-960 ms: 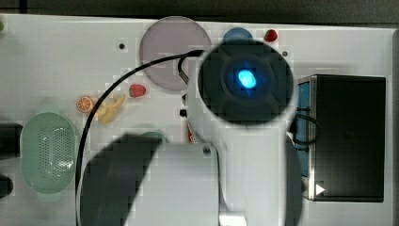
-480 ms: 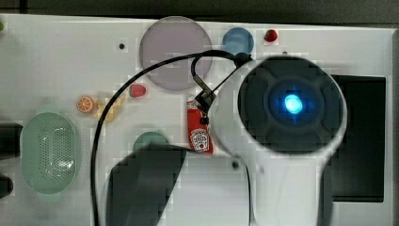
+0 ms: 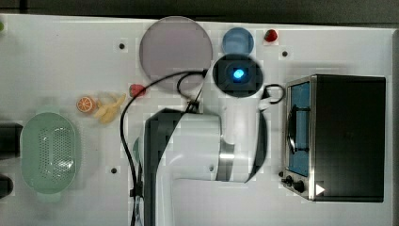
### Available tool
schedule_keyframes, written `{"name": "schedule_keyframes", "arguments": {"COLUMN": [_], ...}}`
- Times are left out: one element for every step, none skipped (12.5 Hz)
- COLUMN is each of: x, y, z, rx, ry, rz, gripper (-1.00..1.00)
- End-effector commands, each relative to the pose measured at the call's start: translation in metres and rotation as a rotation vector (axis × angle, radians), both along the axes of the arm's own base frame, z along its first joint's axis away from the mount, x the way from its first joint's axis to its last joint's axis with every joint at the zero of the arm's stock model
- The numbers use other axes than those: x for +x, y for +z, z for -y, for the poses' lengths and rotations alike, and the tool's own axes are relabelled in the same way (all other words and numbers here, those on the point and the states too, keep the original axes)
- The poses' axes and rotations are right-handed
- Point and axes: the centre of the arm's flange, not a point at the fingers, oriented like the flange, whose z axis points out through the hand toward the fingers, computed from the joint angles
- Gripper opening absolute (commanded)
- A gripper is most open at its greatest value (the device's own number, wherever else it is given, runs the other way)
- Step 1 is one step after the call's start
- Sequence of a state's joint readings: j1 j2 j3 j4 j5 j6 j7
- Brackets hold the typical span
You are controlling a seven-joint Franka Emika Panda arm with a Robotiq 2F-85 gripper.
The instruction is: Pick Ketchup from the table and place it in strainer.
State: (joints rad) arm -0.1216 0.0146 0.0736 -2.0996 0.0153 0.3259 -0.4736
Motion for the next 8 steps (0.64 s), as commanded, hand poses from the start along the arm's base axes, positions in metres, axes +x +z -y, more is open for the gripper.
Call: {"name": "schedule_keyframes", "arguments": {"x": [-0.011,-0.013,-0.015,-0.018,-0.02,-0.023,-0.024,-0.023], "y": [-0.02,-0.037,-0.053,-0.071,-0.088,-0.104,-0.12,-0.135], "z": [-0.016,-0.018,-0.02,-0.021,-0.021,-0.022,-0.024,-0.025], "rx": [0.071,0.079,0.083,0.084,0.084,0.086,0.082,0.071], "ry": [0.36,0.418,0.457,0.471,0.47,0.473,0.485,0.508], "rz": [0.057,0.067,0.081,0.092,0.096,0.091,0.086,0.083], "gripper": [1.0,1.0,1.0,1.0,1.0,1.0,1.0,1.0]}}
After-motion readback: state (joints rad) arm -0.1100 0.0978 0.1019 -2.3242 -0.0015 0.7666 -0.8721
